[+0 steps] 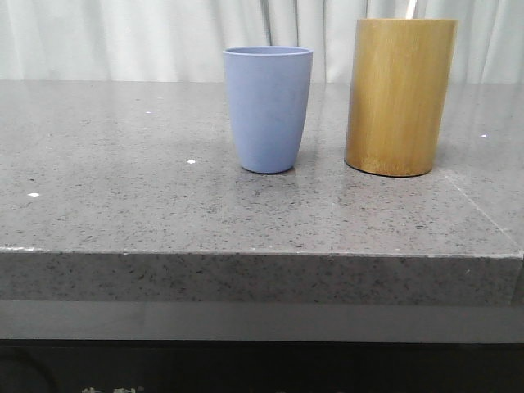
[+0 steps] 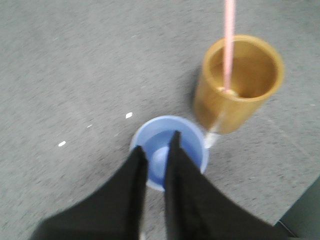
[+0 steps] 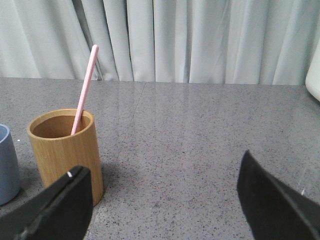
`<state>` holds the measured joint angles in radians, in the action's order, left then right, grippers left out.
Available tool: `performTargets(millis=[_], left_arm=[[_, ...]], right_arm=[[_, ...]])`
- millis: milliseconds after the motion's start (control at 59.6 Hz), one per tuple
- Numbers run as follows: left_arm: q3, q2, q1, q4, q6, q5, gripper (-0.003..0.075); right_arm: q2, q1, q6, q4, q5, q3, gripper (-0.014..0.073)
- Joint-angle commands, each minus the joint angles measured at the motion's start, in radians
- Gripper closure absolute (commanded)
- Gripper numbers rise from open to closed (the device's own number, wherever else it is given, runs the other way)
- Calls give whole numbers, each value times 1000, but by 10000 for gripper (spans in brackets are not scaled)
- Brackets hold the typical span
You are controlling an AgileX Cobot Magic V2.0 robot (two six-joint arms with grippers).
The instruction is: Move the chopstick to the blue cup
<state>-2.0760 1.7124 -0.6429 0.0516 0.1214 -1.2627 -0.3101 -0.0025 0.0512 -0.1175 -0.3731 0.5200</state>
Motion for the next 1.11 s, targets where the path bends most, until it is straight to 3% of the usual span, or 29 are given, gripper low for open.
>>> performTargets(millis=[0, 201, 604, 771, 1090], left_arm=[[31, -96, 48, -2, -17, -6, 739], [227, -257, 186, -2, -20, 49, 739], [874, -764, 492, -2, -63, 491, 739], [1152, -992, 514, -2, -63, 655, 739], [1435, -1307, 514, 0, -63, 742, 739]], right_arm=[[-17, -4, 3, -5, 78, 31, -8], [-17, -4, 3, -5, 78, 31, -8], [-111, -4, 3, -44, 123, 36, -8], [-235, -1, 3, -99, 131, 96, -8], [-573, 100, 3, -205, 169, 327, -8]])
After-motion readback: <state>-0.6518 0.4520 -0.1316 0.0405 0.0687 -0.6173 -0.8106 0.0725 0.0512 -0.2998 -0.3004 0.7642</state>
